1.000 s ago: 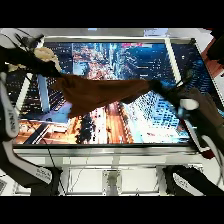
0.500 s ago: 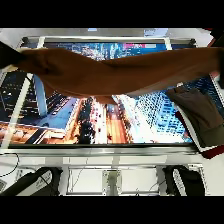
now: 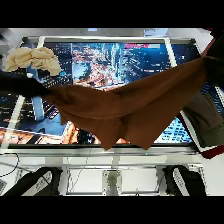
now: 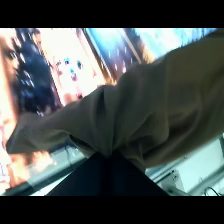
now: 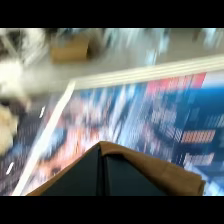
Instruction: Fold the shirts.
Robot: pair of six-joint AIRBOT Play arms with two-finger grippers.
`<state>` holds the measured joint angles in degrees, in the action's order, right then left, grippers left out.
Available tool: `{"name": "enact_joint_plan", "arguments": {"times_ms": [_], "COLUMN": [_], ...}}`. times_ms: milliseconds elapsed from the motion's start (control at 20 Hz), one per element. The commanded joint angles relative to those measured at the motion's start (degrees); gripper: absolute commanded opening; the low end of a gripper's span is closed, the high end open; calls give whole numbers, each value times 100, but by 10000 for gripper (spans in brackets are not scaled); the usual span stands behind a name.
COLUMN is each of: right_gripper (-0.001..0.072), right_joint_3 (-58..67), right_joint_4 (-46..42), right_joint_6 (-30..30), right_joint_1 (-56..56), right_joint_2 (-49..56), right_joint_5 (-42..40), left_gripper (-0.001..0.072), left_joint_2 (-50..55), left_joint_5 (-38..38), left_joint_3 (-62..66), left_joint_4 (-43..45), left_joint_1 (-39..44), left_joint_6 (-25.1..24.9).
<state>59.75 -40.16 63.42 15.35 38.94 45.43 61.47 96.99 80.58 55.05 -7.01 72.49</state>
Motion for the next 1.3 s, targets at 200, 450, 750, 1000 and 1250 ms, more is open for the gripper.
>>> {"name": "enact_joint_plan", "arguments": {"times_ms": [200,450,750,1000,1250], "right_gripper": [29,394,386,386,387], "right_joint_3": [20,26,35,33,35], "right_joint_4": [160,131,-634,-1025,-1163], "right_joint_6": [-46,-48,-20,-17,-20], "right_joint_1": [-1429,-2164,-1182,260,914], "right_joint_2": [2983,3740,3045,2315,2022], "right_joint_5": [-1294,-3021,-2546,-507,529], "left_gripper": [27,604,521,459,11], "left_joint_2": [1954,2214,1917,702,-555], "left_joint_5": [-3174,-4743,-2430,-922,-1058], "left_joint_3": [-1915,-1429,474,-229,-2205], "left_joint_4": [35,-669,-144,-153,238], "left_joint_1": [643,612,422,778,2765], "left_joint_6": [-162,-70,-680,-1534,-2747]}}
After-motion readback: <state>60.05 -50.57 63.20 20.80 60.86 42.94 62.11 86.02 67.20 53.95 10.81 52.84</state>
